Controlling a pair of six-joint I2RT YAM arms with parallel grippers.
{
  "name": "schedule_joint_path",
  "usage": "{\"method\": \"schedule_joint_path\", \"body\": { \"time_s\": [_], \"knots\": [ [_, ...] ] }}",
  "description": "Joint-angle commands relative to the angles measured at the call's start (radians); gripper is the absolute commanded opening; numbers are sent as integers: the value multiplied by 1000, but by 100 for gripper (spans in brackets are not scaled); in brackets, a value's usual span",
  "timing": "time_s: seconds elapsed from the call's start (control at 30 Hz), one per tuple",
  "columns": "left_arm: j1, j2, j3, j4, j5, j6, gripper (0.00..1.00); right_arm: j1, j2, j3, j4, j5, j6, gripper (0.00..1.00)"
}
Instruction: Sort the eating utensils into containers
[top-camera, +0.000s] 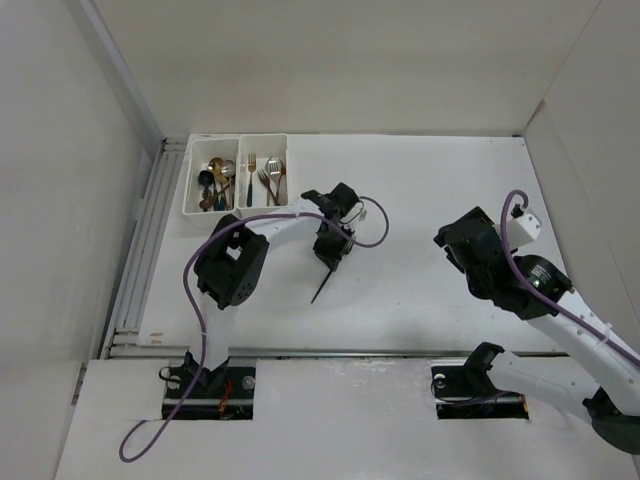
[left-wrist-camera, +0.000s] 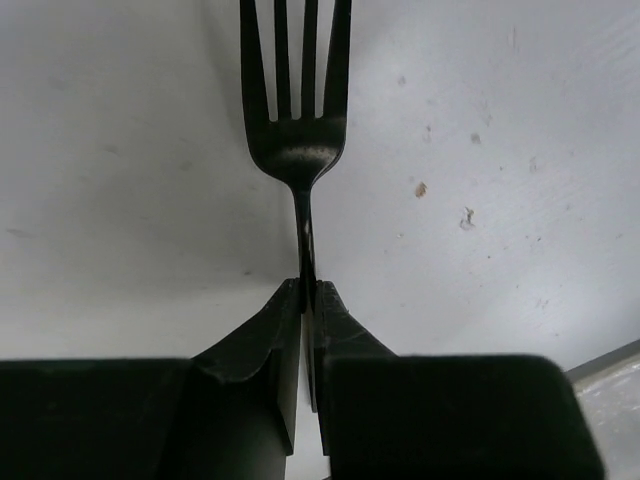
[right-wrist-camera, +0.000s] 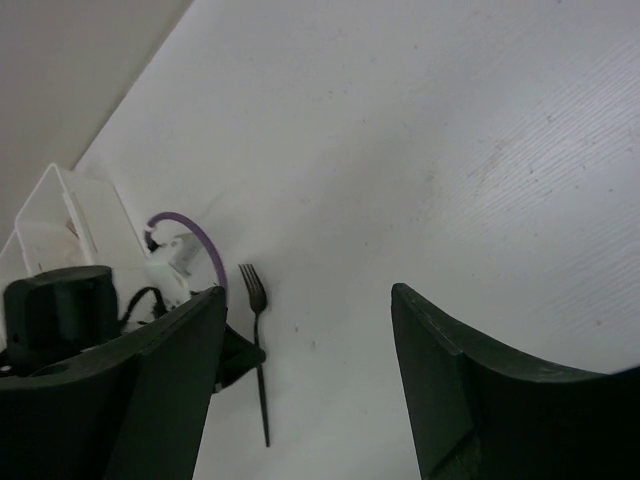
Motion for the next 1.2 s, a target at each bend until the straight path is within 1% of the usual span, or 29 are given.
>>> {"method": "schedule_joint_path", "body": {
  "time_s": [0.0,0.03,0.07,0.1,0.17,0.2,0.27,0.3,0.33,0.43,0.57,0.67,0.8,0.83,0.87,0.9,0.93,0.97,1.0,1.03,1.07,1.1,1.17],
  "knots": [
    [50,-82,134,-1,-66,49,0,10,24,38,53,27,-65,72],
    [59,-100,213,-1,-79,66,0,10,24,38,102,27,-86,72],
    [70,-118,258,-1,-94,87,0,10,41,47,131,27,-135,72],
    [97,-143,350,-1,-141,88,0,10,59,47,190,36,-158,72],
    [140,-152,442,-1,-188,100,0,10,91,47,248,36,-203,73],
    [195,-152,482,-1,-217,100,0,10,105,47,277,36,-250,73],
    [254,-152,574,12,-244,100,0,10,133,59,355,45,-298,73],
    [281,-142,590,35,-261,100,0,10,165,73,376,45,-345,74],
    [336,-123,602,47,-286,88,0,10,182,83,395,45,-367,74],
    [424,-84,584,124,-286,88,0,10,260,134,439,54,-436,74],
    [487,-22,547,178,-286,78,0,10,350,205,440,64,-485,77],
    [499,24,515,187,-268,78,0,10,386,228,449,64,-497,78],
    [499,33,435,236,-258,100,0,10,398,228,458,35,-497,79],
    [499,33,409,236,-258,100,3,10,398,217,458,35,-497,79],
    [499,33,409,248,-258,100,12,10,398,217,458,25,-497,81],
    [499,33,398,249,-280,100,25,10,398,217,458,25,-497,85],
    [509,33,398,249,-295,100,51,10,398,217,458,25,-497,88],
    [509,33,407,235,-313,100,58,10,398,217,458,16,-497,91],
    [509,33,429,212,-336,100,64,10,398,217,458,16,-508,92],
    [509,33,447,197,-391,88,68,10,388,217,458,16,-519,97],
    [509,24,467,183,-419,88,73,10,387,217,447,16,-519,99],
    [509,15,513,169,-445,88,74,-5,377,217,438,16,-532,99],
    [521,-31,551,149,-510,88,74,-45,349,226,426,-4,-545,99]
  ]
}}
